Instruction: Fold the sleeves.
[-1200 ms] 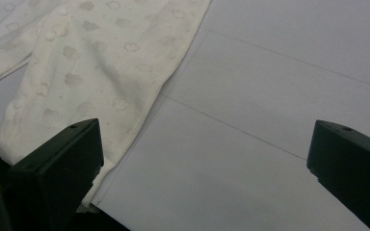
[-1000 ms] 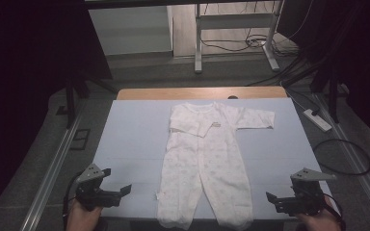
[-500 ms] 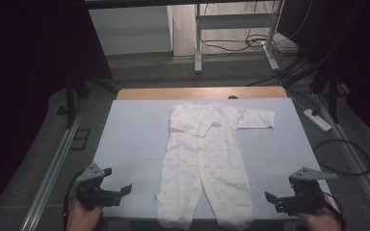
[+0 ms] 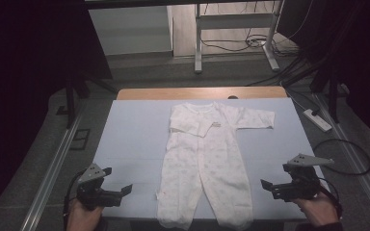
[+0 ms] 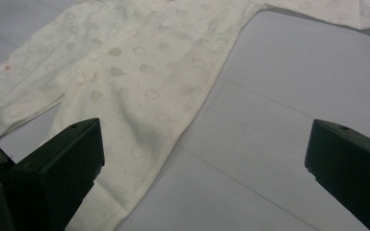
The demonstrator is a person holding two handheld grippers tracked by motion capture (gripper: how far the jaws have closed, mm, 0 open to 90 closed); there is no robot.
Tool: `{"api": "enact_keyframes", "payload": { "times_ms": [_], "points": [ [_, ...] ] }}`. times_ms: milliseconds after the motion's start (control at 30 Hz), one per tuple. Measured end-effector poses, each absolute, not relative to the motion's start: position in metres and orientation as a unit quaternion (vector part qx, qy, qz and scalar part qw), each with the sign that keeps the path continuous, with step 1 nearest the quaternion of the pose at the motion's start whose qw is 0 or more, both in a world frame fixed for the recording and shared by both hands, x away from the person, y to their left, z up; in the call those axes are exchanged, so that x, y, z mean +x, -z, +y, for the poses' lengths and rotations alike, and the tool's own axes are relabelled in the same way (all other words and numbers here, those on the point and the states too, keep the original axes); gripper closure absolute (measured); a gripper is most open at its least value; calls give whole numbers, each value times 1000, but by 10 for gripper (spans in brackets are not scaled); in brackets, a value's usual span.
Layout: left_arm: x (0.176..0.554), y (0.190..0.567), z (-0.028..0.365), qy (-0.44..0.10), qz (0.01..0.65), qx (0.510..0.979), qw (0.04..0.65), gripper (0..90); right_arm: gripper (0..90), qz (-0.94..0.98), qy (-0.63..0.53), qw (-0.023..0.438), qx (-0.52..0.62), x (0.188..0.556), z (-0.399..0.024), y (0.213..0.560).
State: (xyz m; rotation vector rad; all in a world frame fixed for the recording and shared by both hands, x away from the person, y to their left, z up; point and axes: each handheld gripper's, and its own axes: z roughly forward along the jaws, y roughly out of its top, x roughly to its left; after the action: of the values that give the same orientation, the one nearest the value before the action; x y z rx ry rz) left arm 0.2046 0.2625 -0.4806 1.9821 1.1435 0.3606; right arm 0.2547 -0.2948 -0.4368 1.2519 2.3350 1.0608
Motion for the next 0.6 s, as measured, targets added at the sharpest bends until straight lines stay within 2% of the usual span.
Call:
{"api": "enact_keyframes", "payload": {
  "times_ms": [600],
  "points": [
    [207, 482, 263, -128, 450, 787, 402, 1, 0, 811, -355, 138, 444, 286, -280, 436]
  ]
}}
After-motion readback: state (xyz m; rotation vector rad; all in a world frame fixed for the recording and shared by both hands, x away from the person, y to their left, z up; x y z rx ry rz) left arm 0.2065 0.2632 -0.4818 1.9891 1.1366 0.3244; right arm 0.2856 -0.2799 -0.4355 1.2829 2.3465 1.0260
